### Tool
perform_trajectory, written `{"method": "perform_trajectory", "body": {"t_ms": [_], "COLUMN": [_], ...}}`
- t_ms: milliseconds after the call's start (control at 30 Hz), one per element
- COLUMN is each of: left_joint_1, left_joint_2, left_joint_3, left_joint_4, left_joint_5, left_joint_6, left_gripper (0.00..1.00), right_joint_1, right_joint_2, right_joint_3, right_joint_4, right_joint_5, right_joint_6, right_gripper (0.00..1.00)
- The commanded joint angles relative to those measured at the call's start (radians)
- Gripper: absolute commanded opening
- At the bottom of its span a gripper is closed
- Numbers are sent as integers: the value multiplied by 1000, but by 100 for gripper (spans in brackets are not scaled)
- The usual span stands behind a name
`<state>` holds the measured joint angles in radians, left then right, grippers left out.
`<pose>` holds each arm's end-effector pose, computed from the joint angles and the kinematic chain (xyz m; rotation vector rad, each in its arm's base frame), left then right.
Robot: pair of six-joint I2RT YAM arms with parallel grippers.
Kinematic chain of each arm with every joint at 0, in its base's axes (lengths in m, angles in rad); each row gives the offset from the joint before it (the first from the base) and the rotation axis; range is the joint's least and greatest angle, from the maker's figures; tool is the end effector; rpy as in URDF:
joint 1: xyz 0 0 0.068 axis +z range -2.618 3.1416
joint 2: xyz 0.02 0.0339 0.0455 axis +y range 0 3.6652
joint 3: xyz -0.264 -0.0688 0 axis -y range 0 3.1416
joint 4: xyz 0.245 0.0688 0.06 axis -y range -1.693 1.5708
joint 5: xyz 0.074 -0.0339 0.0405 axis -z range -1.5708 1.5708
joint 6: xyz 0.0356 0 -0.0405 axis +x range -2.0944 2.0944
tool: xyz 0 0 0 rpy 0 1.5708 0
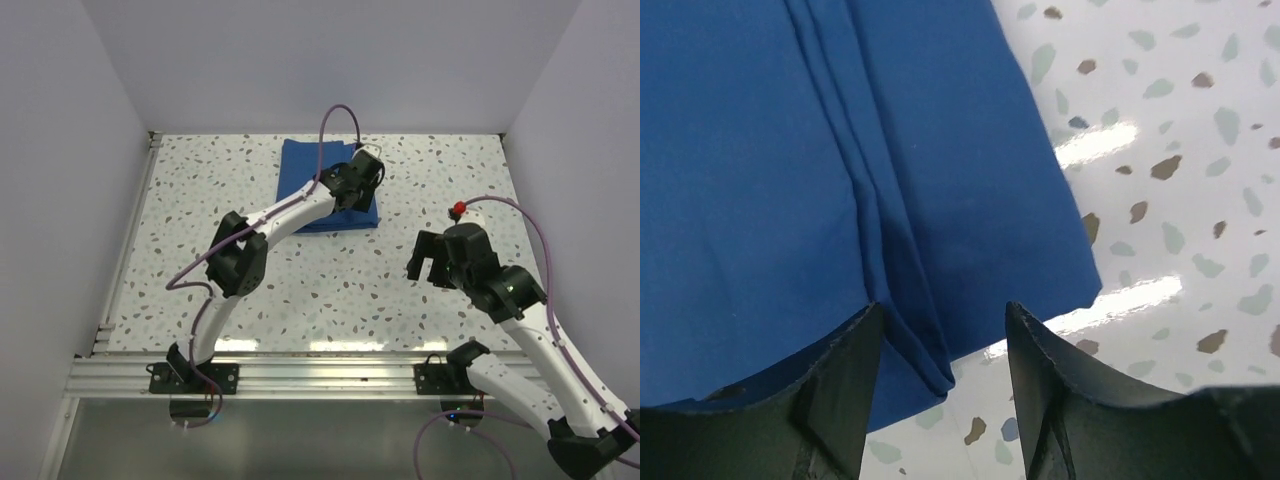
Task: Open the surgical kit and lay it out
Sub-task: Open the surgical kit at the center of the board.
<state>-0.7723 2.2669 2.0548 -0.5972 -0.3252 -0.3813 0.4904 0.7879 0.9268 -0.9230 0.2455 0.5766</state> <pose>0.3774 -0.3517 0.2452 0.3024 2.3145 -0.1882 0.1320 0.0606 0.3173 0.2201 2.3279 0.2448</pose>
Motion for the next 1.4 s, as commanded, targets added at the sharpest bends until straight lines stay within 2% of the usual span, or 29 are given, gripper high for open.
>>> {"method": "perform_trajectory", "body": {"t_ms": [0,267,467,633,767,967,1233,1367], "left_joint_1": [-1,-4,-12,-12,-10,8,174,289], "left_joint_2": [26,118,154,154,126,25,-199,-311], "left_joint_3": [50,68,73,84,93,107,-7,-135], "left_joint_4": [-108,-148,-171,-188,-191,-187,-139,-104], "left_joint_5": [-116,-132,-144,-161,-178,-181,-152,-163], "left_joint_6": [-18,-30,-19,-13,4,25,38,51], "left_gripper": [56,54,48,29,0,0,0,0], "right_joint_1": [-1,-1,-1,-1,-1,-1,-1,-1], "right_joint_2": [-13,-10,14,16,20,60,244,355], "right_joint_3": [47,55,50,47,40,64,179,257], "right_joint_4": [-45,-47,-33,-27,-14,27,130,177], "right_joint_5": [54,43,17,15,8,23,5,-17], "right_joint_6": [-34,-49,-40,-34,-17,-11,-15,-20], "right_gripper": [98,98,99,98,98,98,98,99]}}
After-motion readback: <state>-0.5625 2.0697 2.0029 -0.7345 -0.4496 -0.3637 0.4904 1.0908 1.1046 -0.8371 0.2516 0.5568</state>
